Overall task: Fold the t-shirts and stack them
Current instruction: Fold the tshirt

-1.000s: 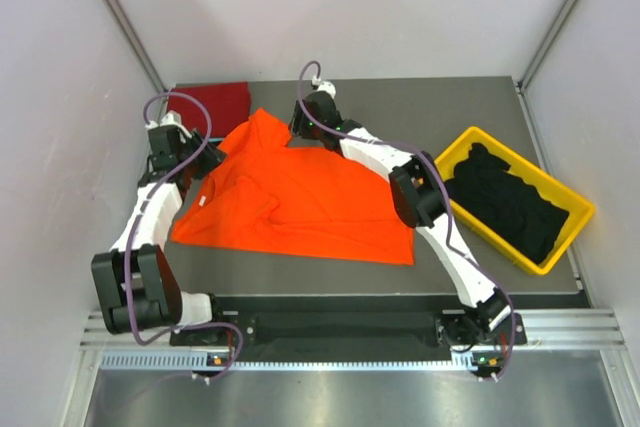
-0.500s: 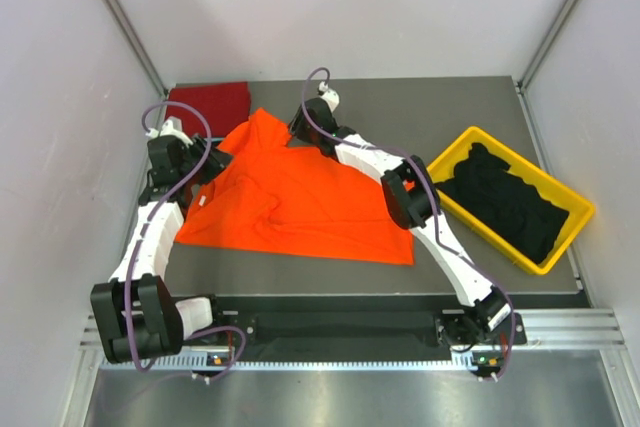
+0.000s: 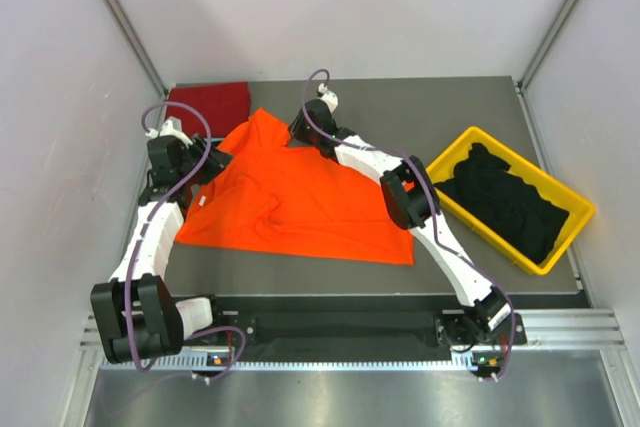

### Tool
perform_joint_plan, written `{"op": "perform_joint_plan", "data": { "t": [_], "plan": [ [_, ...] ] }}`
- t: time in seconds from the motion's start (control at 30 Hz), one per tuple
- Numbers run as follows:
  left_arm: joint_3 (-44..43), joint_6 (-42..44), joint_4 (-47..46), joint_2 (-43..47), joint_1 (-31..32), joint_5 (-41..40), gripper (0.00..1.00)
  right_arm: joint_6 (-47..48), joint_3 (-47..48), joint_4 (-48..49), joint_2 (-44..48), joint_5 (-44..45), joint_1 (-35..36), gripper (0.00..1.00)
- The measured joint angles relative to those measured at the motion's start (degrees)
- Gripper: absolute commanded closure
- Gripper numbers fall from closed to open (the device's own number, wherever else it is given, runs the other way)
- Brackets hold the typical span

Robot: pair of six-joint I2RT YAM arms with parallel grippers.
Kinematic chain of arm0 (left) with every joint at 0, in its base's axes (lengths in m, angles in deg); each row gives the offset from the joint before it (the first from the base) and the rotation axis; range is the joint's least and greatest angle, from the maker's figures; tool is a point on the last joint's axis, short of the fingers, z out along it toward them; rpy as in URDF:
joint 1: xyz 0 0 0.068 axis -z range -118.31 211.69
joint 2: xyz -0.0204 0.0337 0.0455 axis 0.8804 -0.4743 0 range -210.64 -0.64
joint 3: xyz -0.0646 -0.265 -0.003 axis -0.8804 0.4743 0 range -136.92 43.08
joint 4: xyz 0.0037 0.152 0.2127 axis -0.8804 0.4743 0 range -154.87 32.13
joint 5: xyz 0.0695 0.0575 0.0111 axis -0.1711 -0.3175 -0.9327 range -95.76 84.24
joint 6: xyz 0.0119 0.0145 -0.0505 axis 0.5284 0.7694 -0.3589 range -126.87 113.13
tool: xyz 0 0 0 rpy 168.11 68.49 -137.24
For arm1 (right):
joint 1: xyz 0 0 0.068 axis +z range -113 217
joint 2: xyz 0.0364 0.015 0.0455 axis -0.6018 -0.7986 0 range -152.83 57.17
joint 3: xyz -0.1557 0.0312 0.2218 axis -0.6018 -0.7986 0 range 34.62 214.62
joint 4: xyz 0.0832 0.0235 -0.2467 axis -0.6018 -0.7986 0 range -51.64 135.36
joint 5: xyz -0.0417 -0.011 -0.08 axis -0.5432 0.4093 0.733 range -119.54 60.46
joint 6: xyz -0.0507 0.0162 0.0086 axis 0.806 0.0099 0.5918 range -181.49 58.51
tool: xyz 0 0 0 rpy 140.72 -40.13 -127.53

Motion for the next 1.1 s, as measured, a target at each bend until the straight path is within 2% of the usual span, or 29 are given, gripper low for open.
{"op": "perform_joint_plan", "data": {
  "t": [0.2, 0.3, 0.33, 0.6, 0.7, 0.87, 1.1],
  "plan": [
    [0.0, 0.2, 0.0, 0.0, 0.0, -0.2, 0.58, 0.4, 0.0, 0.1, -0.1, -2.5, 0.0, 0.74],
    [0.0, 0.2, 0.0, 0.0, 0.0, -0.2, 0.58, 0.5, 0.0, 0.1, -0.1, -3.3, 0.0, 0.91],
    [0.0, 0.2, 0.0, 0.0, 0.0, -0.2, 0.58, 0.5, 0.0, 0.1, -0.1, -3.5, 0.0, 1.00],
    [-0.5, -0.1, 0.0, -1.3, 0.0, -1.7, 0.56, 5.0, -0.2, 6.2, -0.1, -9.5, 0.0, 1.00],
    [-2.2, -0.1, 0.6, -3.7, 0.0, -2.1, 0.56, 8.5, -3.2, 10.0, 1.0, -12.1, 0.0, 1.00],
    [-5.8, -0.1, 2.4, -7.3, 0.0, -5.8, 0.56, 13.2, -5.1, 11.4, 2.1, -16.6, 0.0, 1.00],
    [-7.5, 0.2, 4.5, -8.0, 0.0, -9.7, 0.56, 20.8, -10.7, 12.0, 7.9, -22.3, 1.4, 1.00]
  ]
}}
